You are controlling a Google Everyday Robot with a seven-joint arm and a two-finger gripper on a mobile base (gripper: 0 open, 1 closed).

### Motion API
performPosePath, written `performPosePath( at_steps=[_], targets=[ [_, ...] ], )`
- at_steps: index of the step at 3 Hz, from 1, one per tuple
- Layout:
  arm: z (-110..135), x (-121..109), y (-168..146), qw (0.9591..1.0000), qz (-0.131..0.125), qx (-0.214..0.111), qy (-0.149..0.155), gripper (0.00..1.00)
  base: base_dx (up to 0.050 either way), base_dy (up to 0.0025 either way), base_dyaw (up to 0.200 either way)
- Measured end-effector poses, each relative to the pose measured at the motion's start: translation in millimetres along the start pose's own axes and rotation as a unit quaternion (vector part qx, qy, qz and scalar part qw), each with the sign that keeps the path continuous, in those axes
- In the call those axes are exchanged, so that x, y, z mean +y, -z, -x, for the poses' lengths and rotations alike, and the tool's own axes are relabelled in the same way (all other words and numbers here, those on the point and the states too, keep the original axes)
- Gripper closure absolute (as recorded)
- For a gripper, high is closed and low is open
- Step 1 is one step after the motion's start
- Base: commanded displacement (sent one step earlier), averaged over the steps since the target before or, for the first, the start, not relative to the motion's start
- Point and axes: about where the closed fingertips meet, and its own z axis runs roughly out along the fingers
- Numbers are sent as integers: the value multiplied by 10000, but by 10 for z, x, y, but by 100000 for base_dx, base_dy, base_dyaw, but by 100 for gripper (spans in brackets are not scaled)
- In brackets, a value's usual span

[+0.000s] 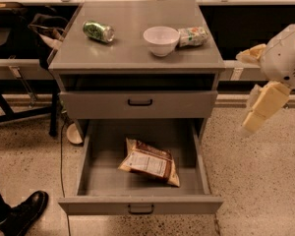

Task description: Pick brown chip bag from middle drawer and place on counter

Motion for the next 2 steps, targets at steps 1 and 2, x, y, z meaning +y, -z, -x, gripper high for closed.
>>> performPosePath(
  at_steps=[1, 2],
  targets=[
    [42, 0, -233, 9994, 217, -257, -59, 0, 0, 0, 0],
    [41, 73, -540, 9979, 541, -319, -185, 0, 0, 0, 0]
  ],
)
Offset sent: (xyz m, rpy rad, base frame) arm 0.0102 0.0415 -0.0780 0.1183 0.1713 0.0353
